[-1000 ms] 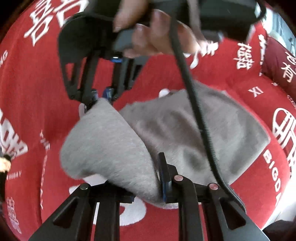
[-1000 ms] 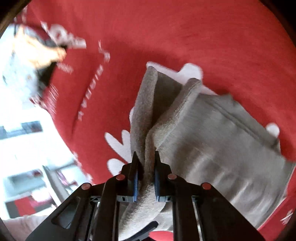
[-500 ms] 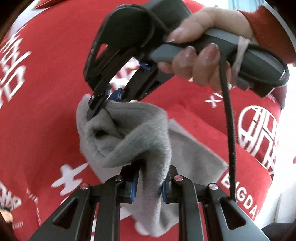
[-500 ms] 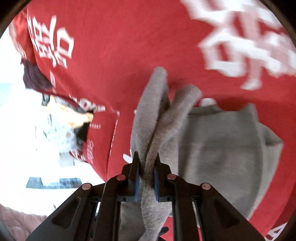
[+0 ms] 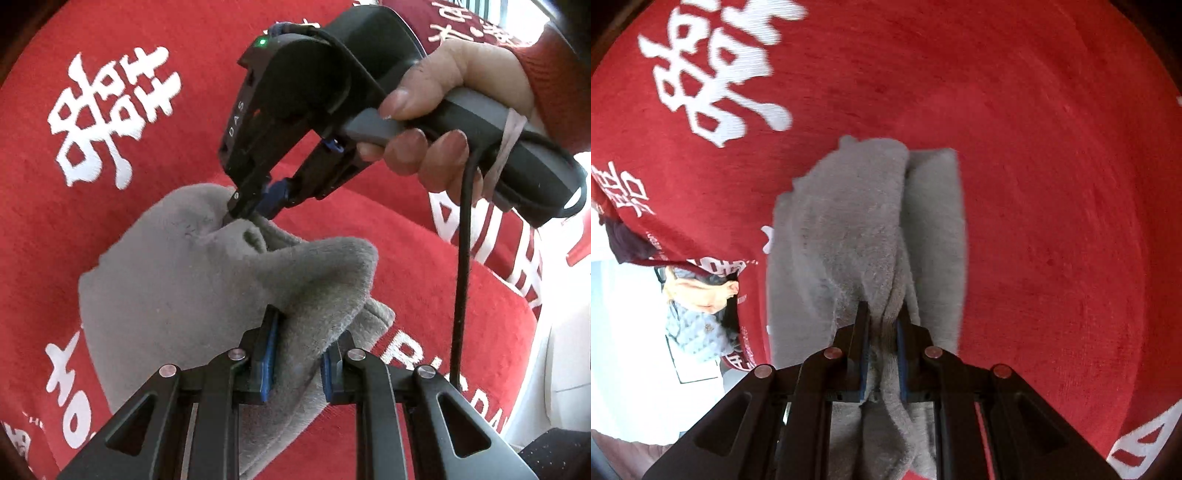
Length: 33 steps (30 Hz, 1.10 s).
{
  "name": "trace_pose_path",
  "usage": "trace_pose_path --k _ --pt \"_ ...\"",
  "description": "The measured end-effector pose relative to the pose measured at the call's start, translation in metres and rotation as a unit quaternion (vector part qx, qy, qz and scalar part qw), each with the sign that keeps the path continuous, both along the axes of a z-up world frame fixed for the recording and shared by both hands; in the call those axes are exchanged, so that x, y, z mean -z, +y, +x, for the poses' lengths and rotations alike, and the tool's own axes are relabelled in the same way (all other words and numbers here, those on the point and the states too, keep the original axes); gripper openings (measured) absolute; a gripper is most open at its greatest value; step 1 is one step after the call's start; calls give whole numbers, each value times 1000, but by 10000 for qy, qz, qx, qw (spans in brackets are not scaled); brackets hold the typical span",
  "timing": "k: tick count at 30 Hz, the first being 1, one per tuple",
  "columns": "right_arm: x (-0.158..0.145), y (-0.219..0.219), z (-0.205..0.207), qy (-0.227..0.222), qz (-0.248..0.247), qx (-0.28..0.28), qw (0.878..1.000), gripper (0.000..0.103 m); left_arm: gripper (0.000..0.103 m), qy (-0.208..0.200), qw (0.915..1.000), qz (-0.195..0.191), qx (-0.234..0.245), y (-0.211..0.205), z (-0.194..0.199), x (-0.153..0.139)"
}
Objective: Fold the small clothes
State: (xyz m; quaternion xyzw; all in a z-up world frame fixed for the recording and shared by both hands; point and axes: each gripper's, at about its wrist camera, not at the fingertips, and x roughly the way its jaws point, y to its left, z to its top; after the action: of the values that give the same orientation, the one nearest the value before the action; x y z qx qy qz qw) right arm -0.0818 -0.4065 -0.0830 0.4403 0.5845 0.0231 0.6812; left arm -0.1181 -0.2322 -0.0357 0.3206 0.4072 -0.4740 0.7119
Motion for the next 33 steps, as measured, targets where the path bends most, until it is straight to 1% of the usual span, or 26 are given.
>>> trace_pose_path --k 3,6,7,8,9,10,11,12,14,16,19,20,21,22,24,25,26,28,30,31,33 --pt "1 -1 -4 87 -26 90 9999 14 21 -40 10000 49 0 -2 -5 1" --pt "-6 -2 -7 276 -162 115 9994 17 22 33 9997 34 -240 2 -5 -7" --pt "-9 2 -7 352 -198 175 9990 22 22 78 9995 56 -289 4 -3 -7" --pt "-13 2 -9 427 -252 235 9985 31 31 109 9993 77 -344 6 -2 -8" --pt "-16 3 -12 466 -315 268 9981 36 52 118 9989 96 -440 10 -1 -13" --pt "-23 5 -18 482 -414 288 9976 45 63 131 9985 75 -533 15 0 -17" --pt "-30 8 -22 460 -471 290 9974 45 70 147 9980 27 -614 20 1 -21" --pt "-37 10 -28 421 -520 280 9974 45 70 233 9972 -59 -707 28 4 -28" --pt "-53 18 -41 307 -666 217 9971 45 70 390 9959 -39 -816 38 8 -33" --pt "-70 29 -52 133 -859 108 9962 45 70 643 9921 -1 -1076 50 19 -35" --pt "-90 45 -65 -144 -1138 -254 9931 46 70 1084 9792 -9 -1712 74 46 -35" --pt "-93 50 -68 -192 -1201 -409 9917 46 70 1232 9731 -29 -1946 83 57 -34" --pt "-93 56 -69 -189 -1268 -555 9902 46 70 1468 9630 -60 -2259 94 71 -30" --pt "-90 62 -68 -152 -1348 -699 9883 46 70 1622 9565 -75 -2425 100 80 -25" --pt "-80 68 -66 -90 -1352 -843 9872 46 70 2068 9393 -113 -2735 113 99 -13" --pt "-71 69 -63 -10 -1315 -894 9873 46 70 2188 9336 -87 -2835 118 107 -4" --pt "-62 72 -58 122 -1302 -990 9865 36 70 2174 9327 -34 -2877 120 109 2" --pt "-52 78 -53 265 -1228 -1180 9850 8 70 2148 9321 134 -2912 123 113 13" --pt "-55 84 -54 170 -1131 -1269 9853 7 70 2195 9313 171 -2903 125 112 17" --pt "-57 85 -56 165 -1169 -1299 9845 7 70 2201 9314 185 -2892 126 111 19" --pt "-55 84 -66 327 -1267 -1293 9829 6 70 2217 9320 262 -2856 127 107 25"
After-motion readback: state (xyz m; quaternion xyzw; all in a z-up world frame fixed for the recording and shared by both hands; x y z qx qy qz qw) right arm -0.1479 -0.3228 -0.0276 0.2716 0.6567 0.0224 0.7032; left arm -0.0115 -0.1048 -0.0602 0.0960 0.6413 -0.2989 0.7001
